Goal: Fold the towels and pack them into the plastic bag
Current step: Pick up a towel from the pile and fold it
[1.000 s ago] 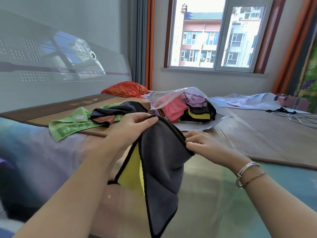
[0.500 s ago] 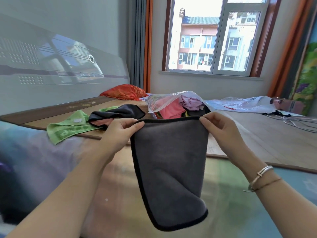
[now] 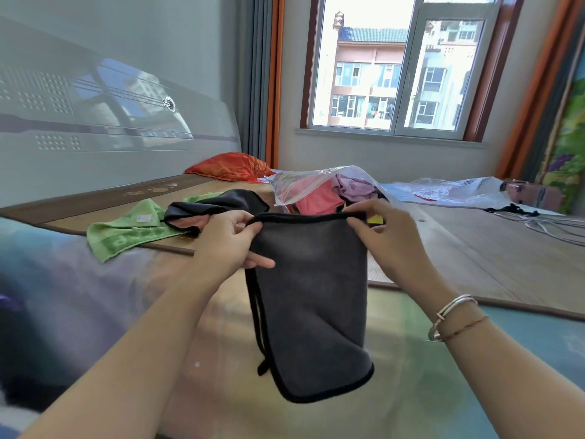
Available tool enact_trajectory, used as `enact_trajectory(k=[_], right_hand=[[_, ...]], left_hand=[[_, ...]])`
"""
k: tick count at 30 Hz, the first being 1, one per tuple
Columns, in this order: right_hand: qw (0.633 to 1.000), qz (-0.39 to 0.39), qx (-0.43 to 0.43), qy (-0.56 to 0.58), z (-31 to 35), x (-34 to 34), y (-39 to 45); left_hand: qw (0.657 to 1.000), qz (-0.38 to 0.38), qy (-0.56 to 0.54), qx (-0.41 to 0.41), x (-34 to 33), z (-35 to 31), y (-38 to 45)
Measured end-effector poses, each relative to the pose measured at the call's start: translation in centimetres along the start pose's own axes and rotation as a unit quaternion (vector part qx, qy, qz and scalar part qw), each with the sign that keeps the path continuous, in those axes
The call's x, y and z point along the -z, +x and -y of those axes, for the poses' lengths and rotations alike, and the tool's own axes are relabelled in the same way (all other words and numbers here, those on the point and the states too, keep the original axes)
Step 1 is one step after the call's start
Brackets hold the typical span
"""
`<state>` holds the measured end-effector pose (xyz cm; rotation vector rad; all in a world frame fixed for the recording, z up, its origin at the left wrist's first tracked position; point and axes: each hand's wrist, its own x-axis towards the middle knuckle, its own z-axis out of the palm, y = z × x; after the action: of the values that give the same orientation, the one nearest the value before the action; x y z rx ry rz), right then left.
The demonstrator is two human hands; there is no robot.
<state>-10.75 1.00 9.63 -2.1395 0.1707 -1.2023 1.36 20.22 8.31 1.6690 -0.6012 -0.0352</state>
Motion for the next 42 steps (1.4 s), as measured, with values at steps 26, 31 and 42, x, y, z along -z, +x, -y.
enact_trajectory(k=[26,31,42], right_hand=[[0.847,0.398,-0.349,-0.048,-0.1,-1.1,-2.9],[0.855,0.365,-0.368,-0.024,0.5,-0.8,-2.3],[0.837,0.187,-0.447,0.256,-1.0,-1.8,-1.8]], left_hand=[[0.945,-0.157,-0.278,-0.070,-2.3,-1.0,1.0],[0.931,-0.166,-0.320,-0.061,-2.9,-0.6,1.1],[0.910,-0.134,-0.388,-0.050,-3.2,-0.7,0.8]])
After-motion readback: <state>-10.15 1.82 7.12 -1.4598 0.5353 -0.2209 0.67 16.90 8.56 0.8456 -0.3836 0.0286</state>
